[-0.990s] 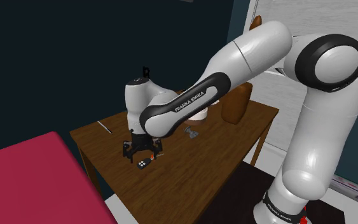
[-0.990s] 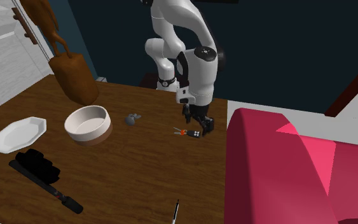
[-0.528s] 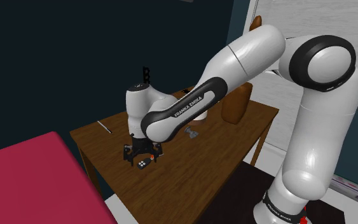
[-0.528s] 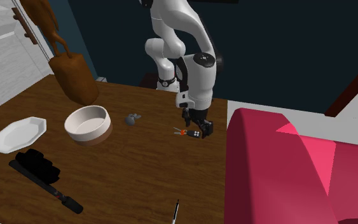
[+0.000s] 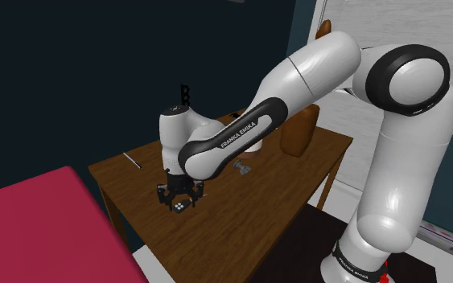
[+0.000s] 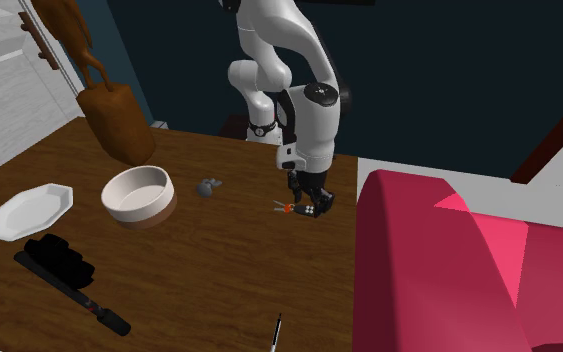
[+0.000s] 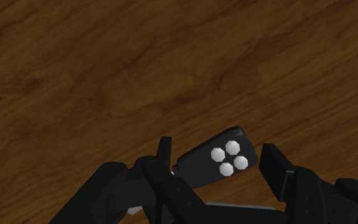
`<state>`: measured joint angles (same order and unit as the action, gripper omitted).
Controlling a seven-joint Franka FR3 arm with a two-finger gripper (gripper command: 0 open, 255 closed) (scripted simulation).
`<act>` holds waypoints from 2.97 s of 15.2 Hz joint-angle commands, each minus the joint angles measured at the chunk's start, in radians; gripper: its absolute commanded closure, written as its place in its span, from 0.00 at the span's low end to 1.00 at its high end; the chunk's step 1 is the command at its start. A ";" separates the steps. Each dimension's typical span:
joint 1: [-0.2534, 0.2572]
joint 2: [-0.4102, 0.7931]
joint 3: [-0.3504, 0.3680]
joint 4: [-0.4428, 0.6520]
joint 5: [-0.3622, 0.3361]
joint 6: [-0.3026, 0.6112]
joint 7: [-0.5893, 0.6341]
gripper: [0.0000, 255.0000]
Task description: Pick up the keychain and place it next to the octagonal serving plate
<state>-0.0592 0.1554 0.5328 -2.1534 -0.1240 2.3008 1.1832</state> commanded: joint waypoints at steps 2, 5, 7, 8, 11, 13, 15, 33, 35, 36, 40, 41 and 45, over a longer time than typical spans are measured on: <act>0.000 0.000 0.000 0.000 0.000 0.000 0.000 1.00; 0.000 0.000 0.000 0.000 0.000 0.000 0.000 1.00; -0.003 -0.018 0.003 0.009 0.014 -0.024 -0.010 1.00; -0.004 -0.026 0.004 0.014 0.020 -0.036 -0.014 1.00; -0.007 -0.051 0.007 0.031 0.039 -0.073 -0.028 1.00; -0.009 -0.066 0.009 0.043 0.050 -0.098 -0.036 1.00; -0.011 -0.080 0.010 0.056 0.060 -0.123 -0.043 1.00; -0.151 -0.189 -0.126 0.026 0.130 -0.184 -0.356 1.00; -0.175 -0.188 -0.151 0.027 0.129 -0.184 -0.405 1.00; -0.186 -0.186 -0.164 0.029 0.129 -0.184 -0.429 1.00; -0.233 -0.168 -0.213 0.050 0.123 -0.188 -0.521 1.00; -0.245 -0.161 -0.225 0.058 0.121 -0.189 -0.544 1.00; -0.291 -0.124 -0.270 0.101 0.112 -0.197 -0.630 1.00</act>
<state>-0.3376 0.0303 0.2749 -2.0605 -0.0131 2.1115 0.5782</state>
